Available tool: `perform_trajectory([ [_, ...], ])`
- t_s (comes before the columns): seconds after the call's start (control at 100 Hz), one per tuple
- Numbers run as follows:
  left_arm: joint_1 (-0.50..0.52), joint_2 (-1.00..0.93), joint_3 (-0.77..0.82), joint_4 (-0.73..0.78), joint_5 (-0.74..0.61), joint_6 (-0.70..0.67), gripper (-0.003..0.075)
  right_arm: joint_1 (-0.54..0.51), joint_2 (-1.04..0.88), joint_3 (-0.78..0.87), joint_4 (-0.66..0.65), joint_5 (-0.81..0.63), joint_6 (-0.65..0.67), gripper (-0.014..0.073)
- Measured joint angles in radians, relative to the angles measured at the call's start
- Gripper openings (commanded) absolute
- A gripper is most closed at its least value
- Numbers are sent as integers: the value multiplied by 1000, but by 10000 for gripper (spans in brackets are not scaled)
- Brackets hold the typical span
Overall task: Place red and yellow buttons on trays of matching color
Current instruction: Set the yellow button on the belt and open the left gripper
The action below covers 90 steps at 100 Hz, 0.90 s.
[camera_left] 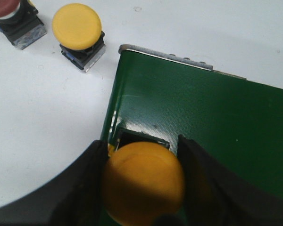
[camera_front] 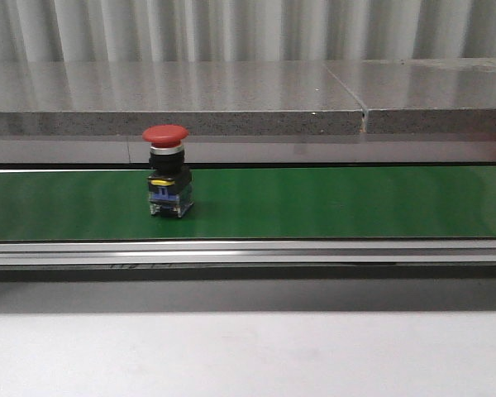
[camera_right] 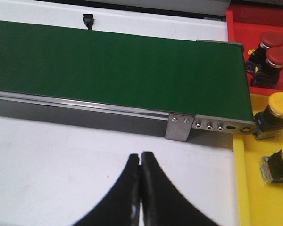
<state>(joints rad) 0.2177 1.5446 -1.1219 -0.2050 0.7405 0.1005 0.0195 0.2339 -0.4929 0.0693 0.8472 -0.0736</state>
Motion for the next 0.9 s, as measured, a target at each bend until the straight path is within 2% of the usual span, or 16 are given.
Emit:
perform_trajectory([
  [0.09, 0, 0, 0, 2, 2, 5, 513, 0, 0, 0, 0, 0, 0, -67],
  [0.14, 0, 0, 0, 0, 2, 9, 552, 0, 0, 0, 0, 0, 0, -67],
  [0.45, -56, -83, 2, -2, -34, 33, 536, 0, 0, 0, 0, 0, 0, -67],
  [0.55, -103, -153, 2, -2, -41, 48, 439, 0, 0, 0, 0, 0, 0, -67],
  [0.69, -183, -254, 26, -2, -45, 68, 176, 0, 0, 0, 0, 0, 0, -67],
  [0.7, -187, -259, 28, -2, -45, 70, 137, 0, 0, 0, 0, 0, 0, -67],
  [0.79, -240, -320, 55, -4, -45, 74, -1, 0, 0, 0, 0, 0, 0, -67],
  [0.81, -251, -334, 62, -4, -45, 75, -20, 0, 0, 0, 0, 0, 0, -67],
  [0.9, -291, -399, 95, -6, -45, 77, -20, 0, 0, 0, 0, 0, 0, -67],
])
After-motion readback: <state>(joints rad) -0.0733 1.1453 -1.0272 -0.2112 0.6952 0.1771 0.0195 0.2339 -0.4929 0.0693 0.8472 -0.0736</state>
